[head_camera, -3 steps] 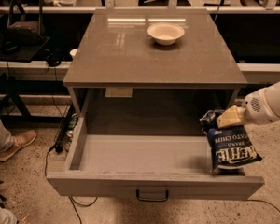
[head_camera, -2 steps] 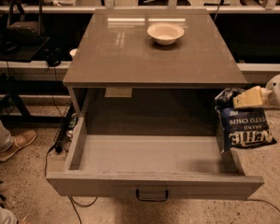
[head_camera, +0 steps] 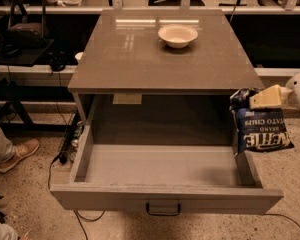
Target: Pick blue chip bag from top drawer and place on counter
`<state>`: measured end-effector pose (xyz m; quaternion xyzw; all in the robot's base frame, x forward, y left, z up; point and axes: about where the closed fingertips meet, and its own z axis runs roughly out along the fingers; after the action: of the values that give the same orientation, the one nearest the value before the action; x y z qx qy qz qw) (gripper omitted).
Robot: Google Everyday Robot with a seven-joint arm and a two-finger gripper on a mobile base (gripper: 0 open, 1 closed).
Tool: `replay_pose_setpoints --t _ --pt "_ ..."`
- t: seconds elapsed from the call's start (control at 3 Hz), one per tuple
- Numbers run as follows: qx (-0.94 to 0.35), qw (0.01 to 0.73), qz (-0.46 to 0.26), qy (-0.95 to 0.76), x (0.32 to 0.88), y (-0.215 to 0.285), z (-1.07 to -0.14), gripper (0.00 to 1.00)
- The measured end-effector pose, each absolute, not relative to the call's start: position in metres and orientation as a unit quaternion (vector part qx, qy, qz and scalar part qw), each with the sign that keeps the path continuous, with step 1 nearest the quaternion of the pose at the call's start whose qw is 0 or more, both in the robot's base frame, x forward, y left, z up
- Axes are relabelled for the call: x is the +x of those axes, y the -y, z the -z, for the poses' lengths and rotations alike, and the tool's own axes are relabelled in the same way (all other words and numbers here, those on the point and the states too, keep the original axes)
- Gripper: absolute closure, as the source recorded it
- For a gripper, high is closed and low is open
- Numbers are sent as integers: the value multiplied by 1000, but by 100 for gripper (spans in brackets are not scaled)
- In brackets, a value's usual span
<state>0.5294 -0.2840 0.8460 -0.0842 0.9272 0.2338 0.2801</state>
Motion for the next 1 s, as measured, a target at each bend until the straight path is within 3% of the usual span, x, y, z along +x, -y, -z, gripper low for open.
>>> replay_pose_setpoints --t 1.0 --pt "-28 414 -225 -882 677 281 -938 100"
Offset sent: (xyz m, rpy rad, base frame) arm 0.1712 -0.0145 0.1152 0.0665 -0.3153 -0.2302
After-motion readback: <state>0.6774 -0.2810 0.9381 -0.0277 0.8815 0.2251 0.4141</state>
